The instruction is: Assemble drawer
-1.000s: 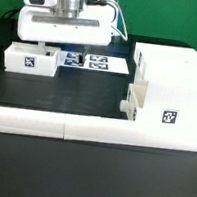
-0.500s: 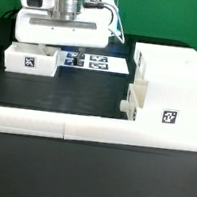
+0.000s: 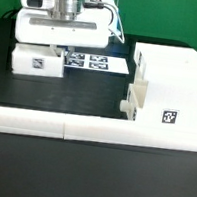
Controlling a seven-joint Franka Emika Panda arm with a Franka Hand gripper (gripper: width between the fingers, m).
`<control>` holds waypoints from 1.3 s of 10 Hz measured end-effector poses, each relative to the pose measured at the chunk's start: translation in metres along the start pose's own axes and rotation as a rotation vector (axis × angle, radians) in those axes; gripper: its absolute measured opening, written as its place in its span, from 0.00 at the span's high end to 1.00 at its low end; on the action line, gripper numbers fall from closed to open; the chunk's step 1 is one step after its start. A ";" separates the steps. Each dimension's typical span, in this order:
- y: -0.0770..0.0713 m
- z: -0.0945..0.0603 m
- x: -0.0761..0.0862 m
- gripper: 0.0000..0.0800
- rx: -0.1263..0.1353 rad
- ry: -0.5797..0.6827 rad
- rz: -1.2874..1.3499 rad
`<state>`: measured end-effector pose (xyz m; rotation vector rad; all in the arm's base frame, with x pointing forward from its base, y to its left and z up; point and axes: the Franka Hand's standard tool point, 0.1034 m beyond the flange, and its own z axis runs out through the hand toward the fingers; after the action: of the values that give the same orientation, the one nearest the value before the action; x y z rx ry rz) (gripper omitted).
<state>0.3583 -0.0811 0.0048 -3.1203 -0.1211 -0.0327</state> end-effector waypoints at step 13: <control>-0.046 -0.059 0.097 0.94 0.037 0.028 -0.187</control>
Offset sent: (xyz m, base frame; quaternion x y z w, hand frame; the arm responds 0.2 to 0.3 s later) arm 0.0000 0.0000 0.0000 0.0000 0.0000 0.0000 1.0000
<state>0.4500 -0.0287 0.0669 -3.0585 -0.4077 -0.0753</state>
